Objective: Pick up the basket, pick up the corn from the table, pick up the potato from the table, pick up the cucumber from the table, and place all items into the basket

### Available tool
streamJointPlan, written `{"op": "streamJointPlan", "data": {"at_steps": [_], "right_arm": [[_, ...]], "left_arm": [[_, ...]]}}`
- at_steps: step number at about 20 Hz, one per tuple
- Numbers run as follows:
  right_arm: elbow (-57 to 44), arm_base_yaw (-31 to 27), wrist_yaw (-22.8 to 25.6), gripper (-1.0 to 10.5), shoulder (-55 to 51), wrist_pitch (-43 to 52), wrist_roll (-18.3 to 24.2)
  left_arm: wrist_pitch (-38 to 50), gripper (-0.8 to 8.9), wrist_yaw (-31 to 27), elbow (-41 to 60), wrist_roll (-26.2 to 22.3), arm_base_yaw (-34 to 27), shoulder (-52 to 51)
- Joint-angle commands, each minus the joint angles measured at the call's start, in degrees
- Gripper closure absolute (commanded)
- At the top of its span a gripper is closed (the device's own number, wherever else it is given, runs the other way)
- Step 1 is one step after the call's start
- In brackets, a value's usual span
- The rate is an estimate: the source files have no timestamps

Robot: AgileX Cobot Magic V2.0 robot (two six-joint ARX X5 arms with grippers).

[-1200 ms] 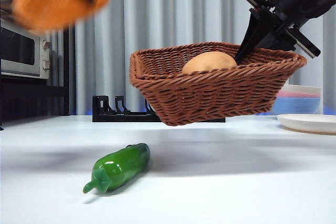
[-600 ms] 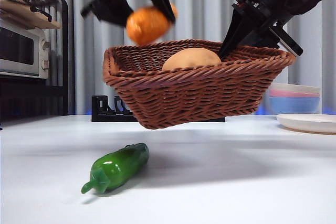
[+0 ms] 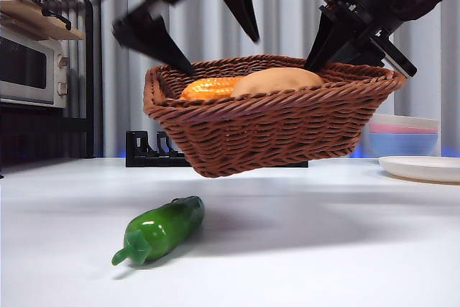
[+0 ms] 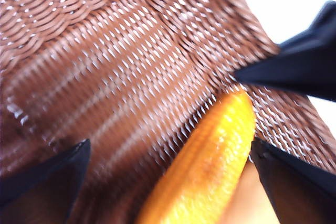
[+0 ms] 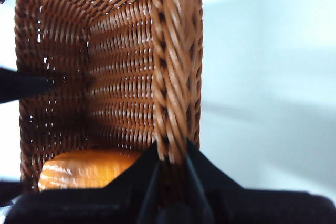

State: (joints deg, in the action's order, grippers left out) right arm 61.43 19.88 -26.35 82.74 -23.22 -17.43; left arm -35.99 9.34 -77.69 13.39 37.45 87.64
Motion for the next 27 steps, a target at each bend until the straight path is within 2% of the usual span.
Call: {"op": "streamJointPlan", "data": {"at_steps": [1,6,9,11,14,17,19,23,26,27], "right_arm": [[0.59,-2.19,-0.52,9.6,-0.11,1.99,-0.94],[0.61,-7.74,-0.74,9.6,-0.11,3.74,-1.18],[0.61,-9.46,-0.77,9.6,-0.13,3.98,-1.18],[0.61,-9.92,-0.77,9.6,-0.11,3.98,-1.16],[0.61,-10.12,-0.77,9.6,-0.13,3.98,-1.16],[0.61,-10.12,-0.77,9.6,-0.13,3.98,-1.16],[0.61,-10.12,-0.77,9.6,-0.13,3.96,-1.16],[0.61,-10.12,-0.74,9.6,-0.13,3.93,-1.16],[0.61,-10.12,-0.74,9.6,-0.13,3.93,-1.16],[0.61,-10.12,-0.74,9.6,-0.13,3.93,-1.16]], "left_arm": [[-5.07,2.82,-0.28,-1.57,-3.63,0.94,-6.75],[-23.12,2.82,-3.06,-1.36,-5.90,3.13,-20.92],[-26.86,2.82,-3.78,1.81,-4.35,6.05,-23.91],[-23.67,2.82,-4.13,7.50,-1.66,8.22,-24.26],[-13.35,2.82,-5.29,18.34,2.89,9.73,-23.50],[-5.42,2.82,-6.73,25.77,4.83,9.70,-19.39],[-2.78,2.82,-8.31,26.27,4.33,9.70,-14.29],[6.88,2.83,-7.80,26.27,4.20,9.70,-3.85],[8.39,2.85,-7.87,26.27,4.15,9.70,1.49],[8.39,3.22,-7.89,26.27,3.89,9.70,2.43]]}}
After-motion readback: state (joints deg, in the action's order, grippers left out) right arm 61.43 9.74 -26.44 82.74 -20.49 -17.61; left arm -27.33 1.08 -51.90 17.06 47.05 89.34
